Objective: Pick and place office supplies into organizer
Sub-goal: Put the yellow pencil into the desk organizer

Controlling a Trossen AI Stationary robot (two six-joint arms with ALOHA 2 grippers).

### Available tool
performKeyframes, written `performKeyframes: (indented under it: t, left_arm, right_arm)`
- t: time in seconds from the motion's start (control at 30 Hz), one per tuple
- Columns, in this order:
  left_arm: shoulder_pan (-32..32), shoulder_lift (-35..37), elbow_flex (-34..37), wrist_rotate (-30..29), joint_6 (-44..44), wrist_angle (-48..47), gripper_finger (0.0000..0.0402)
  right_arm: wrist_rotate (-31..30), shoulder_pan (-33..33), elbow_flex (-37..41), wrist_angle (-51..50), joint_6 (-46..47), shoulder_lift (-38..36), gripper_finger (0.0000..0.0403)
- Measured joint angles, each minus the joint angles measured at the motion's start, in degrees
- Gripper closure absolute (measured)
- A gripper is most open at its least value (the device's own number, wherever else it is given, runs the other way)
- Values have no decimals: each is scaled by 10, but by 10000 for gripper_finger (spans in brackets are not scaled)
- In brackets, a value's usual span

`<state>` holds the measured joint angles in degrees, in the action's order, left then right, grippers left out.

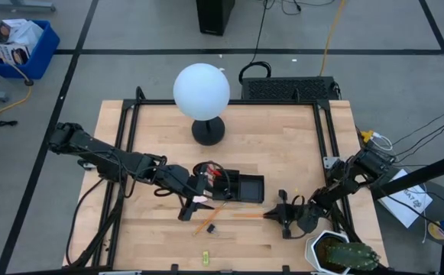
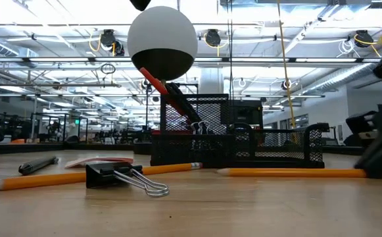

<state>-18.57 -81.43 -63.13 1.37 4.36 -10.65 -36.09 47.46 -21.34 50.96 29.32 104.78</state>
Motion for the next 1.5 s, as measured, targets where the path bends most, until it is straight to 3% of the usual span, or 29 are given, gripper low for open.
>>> performKeyframes:
  t: [0.4, 0.7, 0.97, 1.2, 1.33, 1.5]
  left_arm:
    - [0, 0, 0, -49, -2, -9, 163]
    - [-12, 0, 0, -46, -23, -110, 163]
    - [-22, 0, 0, -77, -14, -88, 163]
    - [-22, 0, 0, -76, -9, -93, 163]
    - [-20, 0, 0, -76, -22, -86, 163]
    - [-17, 0, 0, -76, -16, -84, 163]
  right_arm:
    - [-19, -19, -2, 51, -66, -1, 393]
    - [-44, -21, -2, 153, -152, -3, 398]
    - [-74, -28, -3, 217, -223, -3, 399]
    - [39, -32, -4, 203, -125, -3, 399]
    - [62, -43, -33, 158, -97, -3, 356]
    - [92, -59, -95, 30, -58, -3, 266]
